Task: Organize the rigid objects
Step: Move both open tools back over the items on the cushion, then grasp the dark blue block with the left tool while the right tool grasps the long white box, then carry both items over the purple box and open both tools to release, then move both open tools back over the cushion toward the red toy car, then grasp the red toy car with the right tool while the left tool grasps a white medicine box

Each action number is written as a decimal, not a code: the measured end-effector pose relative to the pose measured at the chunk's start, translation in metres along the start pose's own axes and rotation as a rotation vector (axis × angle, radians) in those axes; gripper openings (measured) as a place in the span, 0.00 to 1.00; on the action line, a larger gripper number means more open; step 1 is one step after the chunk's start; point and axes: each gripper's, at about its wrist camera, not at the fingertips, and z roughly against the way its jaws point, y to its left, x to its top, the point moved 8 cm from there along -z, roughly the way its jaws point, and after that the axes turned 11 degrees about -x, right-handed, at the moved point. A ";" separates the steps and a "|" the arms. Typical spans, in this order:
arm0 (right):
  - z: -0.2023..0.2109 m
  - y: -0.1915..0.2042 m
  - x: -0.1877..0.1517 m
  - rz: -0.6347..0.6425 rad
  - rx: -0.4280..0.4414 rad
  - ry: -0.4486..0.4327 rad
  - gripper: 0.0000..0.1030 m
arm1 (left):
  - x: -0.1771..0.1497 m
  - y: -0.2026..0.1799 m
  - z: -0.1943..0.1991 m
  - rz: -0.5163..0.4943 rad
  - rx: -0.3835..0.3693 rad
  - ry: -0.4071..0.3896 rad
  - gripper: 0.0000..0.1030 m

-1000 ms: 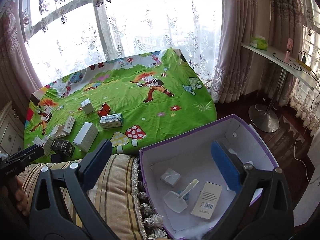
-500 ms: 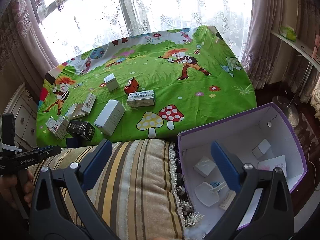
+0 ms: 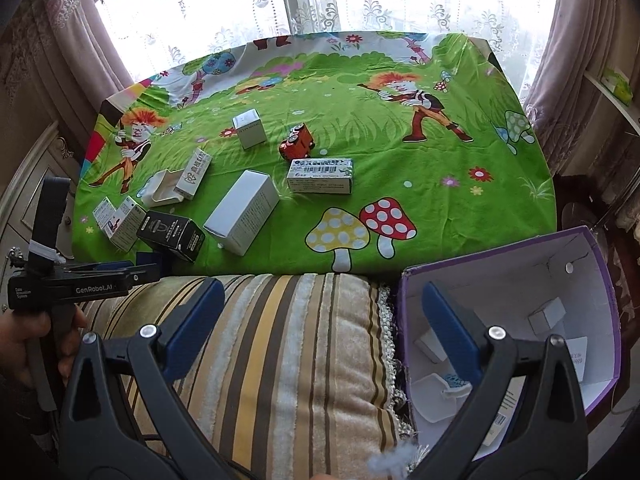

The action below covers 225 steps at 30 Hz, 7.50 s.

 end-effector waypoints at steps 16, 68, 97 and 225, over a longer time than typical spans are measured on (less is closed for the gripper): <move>-0.034 0.058 0.031 -0.006 0.048 0.092 0.97 | -0.001 0.008 -0.004 0.019 -0.011 -0.030 0.50; -0.020 -0.009 0.010 -0.138 0.024 0.062 0.40 | -0.017 -0.102 0.037 -0.180 -0.235 -0.193 0.50; -0.029 -0.246 -0.060 -0.492 -0.251 0.096 0.62 | -0.037 -0.263 -0.009 -0.456 -0.333 -0.057 0.50; -0.204 -0.005 0.134 -0.169 -0.034 0.219 0.53 | 0.060 0.060 0.070 -0.007 -0.059 -0.355 0.61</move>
